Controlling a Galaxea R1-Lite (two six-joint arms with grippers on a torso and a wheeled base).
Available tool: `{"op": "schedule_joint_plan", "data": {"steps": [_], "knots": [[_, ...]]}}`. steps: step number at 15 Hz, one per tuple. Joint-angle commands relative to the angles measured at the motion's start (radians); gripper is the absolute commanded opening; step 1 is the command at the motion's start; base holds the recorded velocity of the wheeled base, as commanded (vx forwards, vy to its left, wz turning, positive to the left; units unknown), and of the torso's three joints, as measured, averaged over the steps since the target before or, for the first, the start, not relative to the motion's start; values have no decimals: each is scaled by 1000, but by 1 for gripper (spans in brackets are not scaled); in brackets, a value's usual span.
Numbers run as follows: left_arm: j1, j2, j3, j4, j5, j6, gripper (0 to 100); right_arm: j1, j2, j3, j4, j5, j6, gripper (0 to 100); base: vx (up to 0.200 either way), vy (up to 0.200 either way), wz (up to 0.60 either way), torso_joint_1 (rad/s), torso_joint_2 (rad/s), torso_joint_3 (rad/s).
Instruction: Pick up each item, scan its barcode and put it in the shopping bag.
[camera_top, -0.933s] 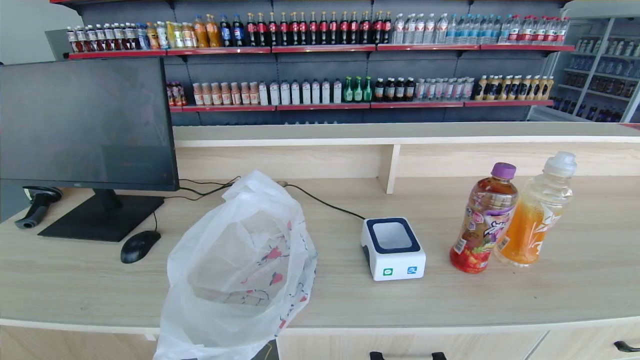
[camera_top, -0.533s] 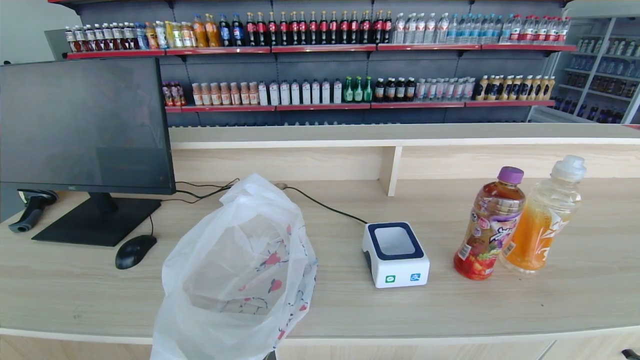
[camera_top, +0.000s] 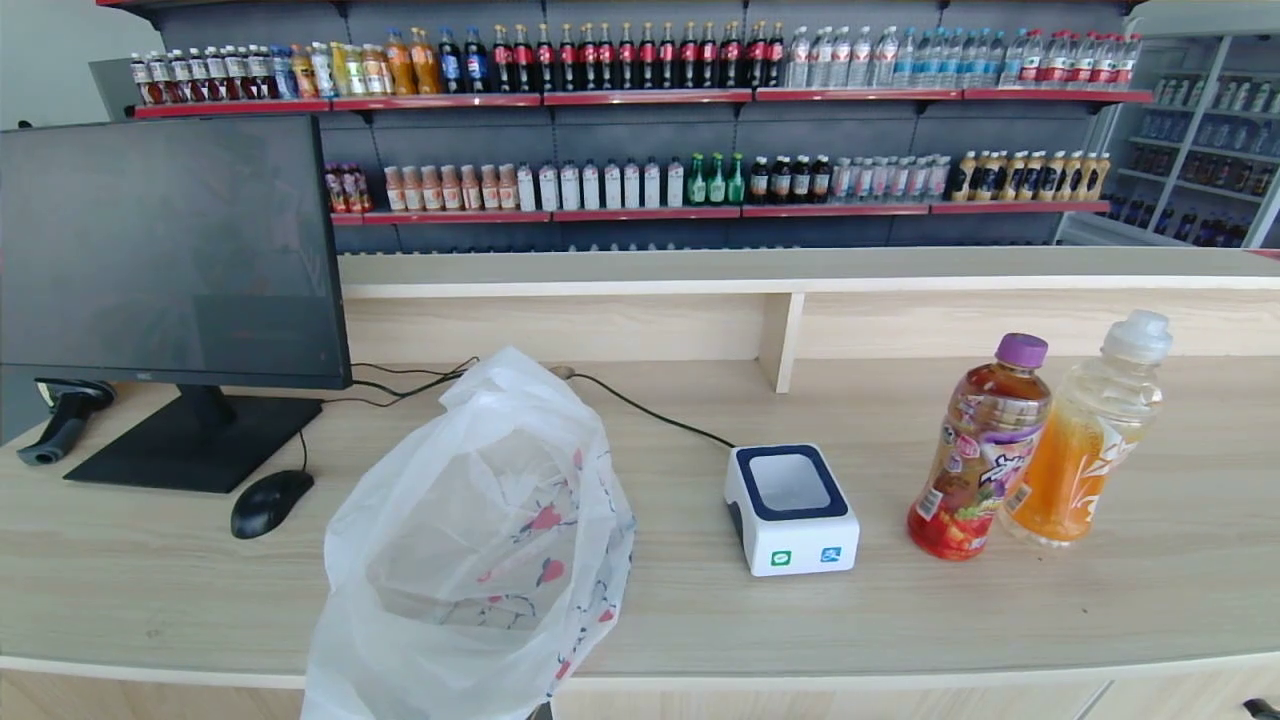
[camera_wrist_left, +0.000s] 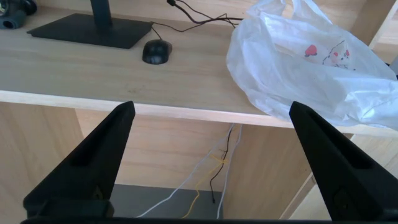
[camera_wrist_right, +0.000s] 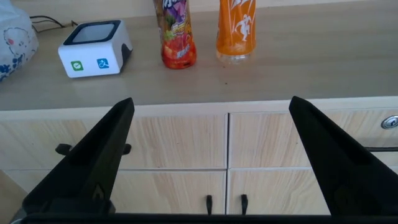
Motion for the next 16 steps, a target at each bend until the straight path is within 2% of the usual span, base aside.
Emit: {"op": "schedule_joint_plan", "data": {"steps": [1, 4, 7, 9, 12, 14, 16], "knots": [[0, 0, 0, -1, 0, 0, 100, 0, 0, 0, -2, 1, 0, 100, 0, 0, 0, 0, 0, 0], [0, 0, 0, -1, 0, 0, 100, 0, 0, -2, -8, 1, -23, 100, 0, 0, 0, 0, 0, 0], [0, 0, 0, -1, 0, 0, 100, 2, 8, -124, 41, 38, -23, 100, 0, 0, 0, 0, 0, 0], [0, 0, 0, -1, 0, 0, 100, 7, 74, -225, 83, 76, -20, 100, 0, 0, 0, 0, 0, 0], [0, 0, 0, -1, 0, 0, 100, 28, 376, -463, 69, 87, -3, 100, 0, 0, 0, 0, 0, 0], [0, 0, 0, -1, 1, 0, 100, 51, 561, -555, -26, 87, -5, 100, 0, 0, 0, 0, 0, 0], [0, 0, 0, 1, 0, 0, 100, 51, 718, -561, -209, 87, -8, 100, 0, 0, 0, 0, 0, 0]]}}
